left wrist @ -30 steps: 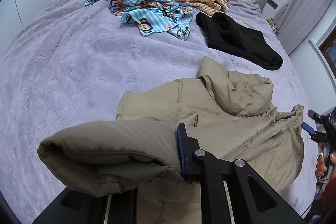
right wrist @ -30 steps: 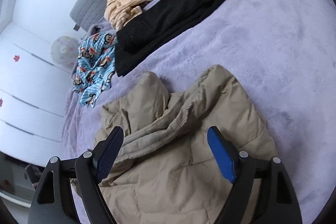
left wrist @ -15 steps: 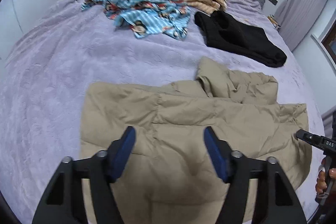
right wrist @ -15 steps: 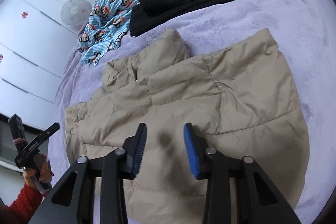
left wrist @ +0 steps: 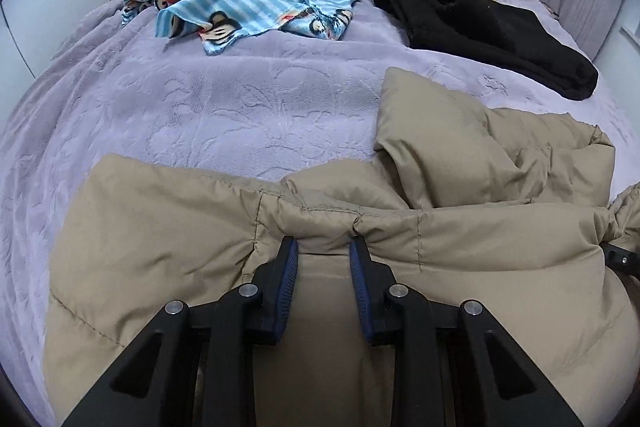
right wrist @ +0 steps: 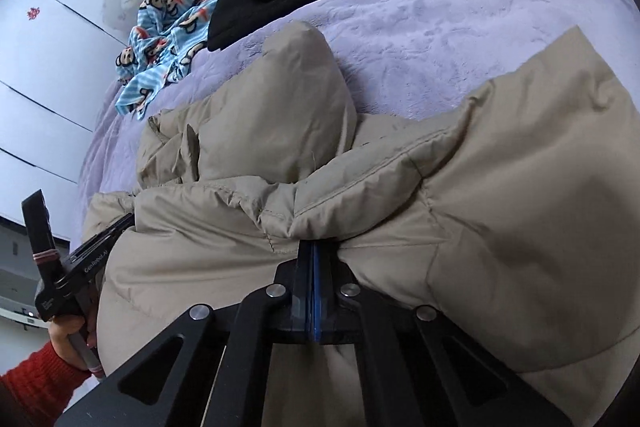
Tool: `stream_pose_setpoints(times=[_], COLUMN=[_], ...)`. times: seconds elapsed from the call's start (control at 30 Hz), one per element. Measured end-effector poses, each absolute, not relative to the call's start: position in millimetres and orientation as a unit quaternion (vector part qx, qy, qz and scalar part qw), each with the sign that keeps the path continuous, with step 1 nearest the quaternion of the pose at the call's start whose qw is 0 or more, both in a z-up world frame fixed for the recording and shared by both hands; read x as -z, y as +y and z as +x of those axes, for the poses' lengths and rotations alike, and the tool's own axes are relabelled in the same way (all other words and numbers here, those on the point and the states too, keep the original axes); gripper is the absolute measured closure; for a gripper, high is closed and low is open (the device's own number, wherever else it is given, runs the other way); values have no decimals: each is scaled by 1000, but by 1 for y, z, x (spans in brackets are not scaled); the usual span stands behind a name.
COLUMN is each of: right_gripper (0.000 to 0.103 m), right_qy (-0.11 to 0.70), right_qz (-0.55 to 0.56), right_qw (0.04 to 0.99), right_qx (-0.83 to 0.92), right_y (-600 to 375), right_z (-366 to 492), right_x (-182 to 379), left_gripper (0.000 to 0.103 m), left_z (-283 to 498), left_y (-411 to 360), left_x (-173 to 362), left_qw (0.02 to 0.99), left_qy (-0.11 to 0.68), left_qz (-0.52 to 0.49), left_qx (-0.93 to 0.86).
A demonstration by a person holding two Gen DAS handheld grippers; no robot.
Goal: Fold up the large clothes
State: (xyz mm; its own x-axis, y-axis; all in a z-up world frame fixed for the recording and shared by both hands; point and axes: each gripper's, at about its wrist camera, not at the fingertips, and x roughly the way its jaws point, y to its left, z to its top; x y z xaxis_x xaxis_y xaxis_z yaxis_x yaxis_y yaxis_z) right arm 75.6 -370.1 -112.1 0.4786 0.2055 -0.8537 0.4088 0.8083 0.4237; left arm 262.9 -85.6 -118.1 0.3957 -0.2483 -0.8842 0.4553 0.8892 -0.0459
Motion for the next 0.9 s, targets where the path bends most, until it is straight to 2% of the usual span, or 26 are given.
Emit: stream_pose_setpoints(times=[0.13,0.2,0.3,0.4,0.53,0.67,0.73,0.9], right_gripper=[103,103,103,103,103,103,99,99], right_qy=[504,499,489,473,485,498,492,463], right_qz=[237,223,285,361,327,296,280,305], right_qw=[824,824,802,777,781,779,788,803], right_qx=[103,148,190,205,220,238,241,220], right_y=[-382,-404,-444,-466,-462,-450,-440,-410], right_z=[65,51,30,25,41,43,35,-5], right_x=[84,79,94,120,130,110,90,54], left_gripper=[72,72,72,72,72,72,72,72], left_z=[271,286,310,318,320,311,297,260], left_y=[-56,-33,-9,-17,-31,-22,-14,9], left_x=[97,102,123,142,151,127,108,77], left_qw=[856,862,850,847,846,845,848,843], left_qy=[468,470,505,509,505,506,499,504], left_qz=[117,121,83,102,134,141,147,140], left_qx=[185,147,122,114,102,102,102,121])
